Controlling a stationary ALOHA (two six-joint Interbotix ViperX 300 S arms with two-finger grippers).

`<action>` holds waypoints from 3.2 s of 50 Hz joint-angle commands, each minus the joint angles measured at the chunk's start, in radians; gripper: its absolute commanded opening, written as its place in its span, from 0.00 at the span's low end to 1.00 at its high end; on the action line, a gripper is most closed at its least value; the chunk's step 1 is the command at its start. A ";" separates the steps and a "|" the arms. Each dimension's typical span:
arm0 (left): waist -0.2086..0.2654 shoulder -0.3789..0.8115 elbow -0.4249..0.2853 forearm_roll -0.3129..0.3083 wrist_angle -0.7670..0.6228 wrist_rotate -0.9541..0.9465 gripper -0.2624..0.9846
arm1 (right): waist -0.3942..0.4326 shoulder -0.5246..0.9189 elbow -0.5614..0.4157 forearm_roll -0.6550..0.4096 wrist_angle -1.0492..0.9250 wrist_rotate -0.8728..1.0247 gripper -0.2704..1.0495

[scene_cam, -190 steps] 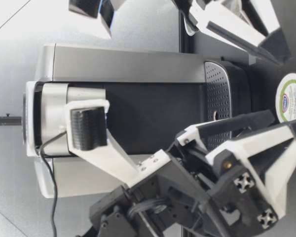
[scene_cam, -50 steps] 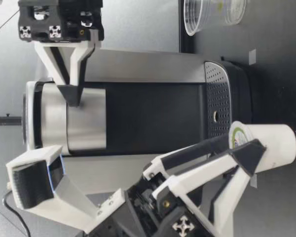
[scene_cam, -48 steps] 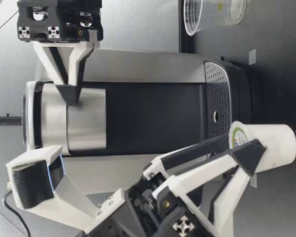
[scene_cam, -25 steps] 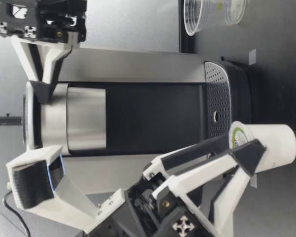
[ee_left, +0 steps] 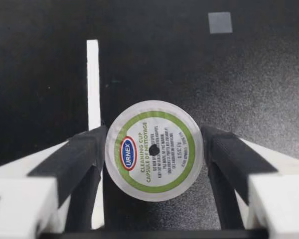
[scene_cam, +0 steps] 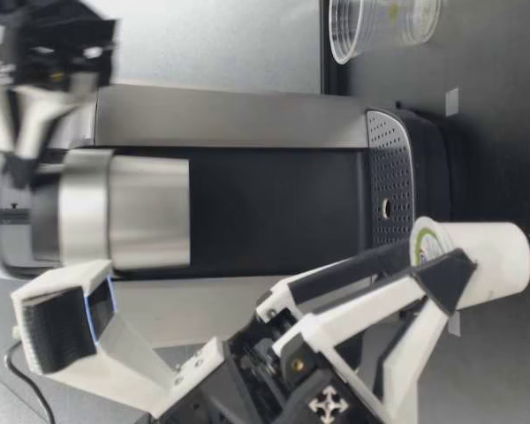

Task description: Place the coffee capsule inside the capsule container, then place the cup onto the center of the cup tray, then push the 'Hot Water' and 'Travel Mug' buttons.

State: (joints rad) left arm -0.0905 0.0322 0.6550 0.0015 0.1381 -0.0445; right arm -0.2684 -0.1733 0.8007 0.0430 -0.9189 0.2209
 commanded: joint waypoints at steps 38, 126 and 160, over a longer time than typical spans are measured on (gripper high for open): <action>-0.002 -0.038 -0.023 -0.002 -0.009 0.002 0.58 | -0.178 -0.074 -0.114 -0.034 0.147 0.002 0.29; 0.049 -0.198 -0.543 0.696 0.673 0.107 0.58 | -0.238 -0.456 0.064 -0.103 0.229 0.021 0.29; 0.049 -0.143 -0.545 0.819 0.723 0.075 0.58 | -0.238 -0.468 0.077 -0.103 0.229 0.020 0.29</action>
State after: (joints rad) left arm -0.0430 -0.1012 0.1365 0.7961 0.8590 0.0399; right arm -0.5123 -0.6351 0.8912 -0.0629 -0.6826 0.2424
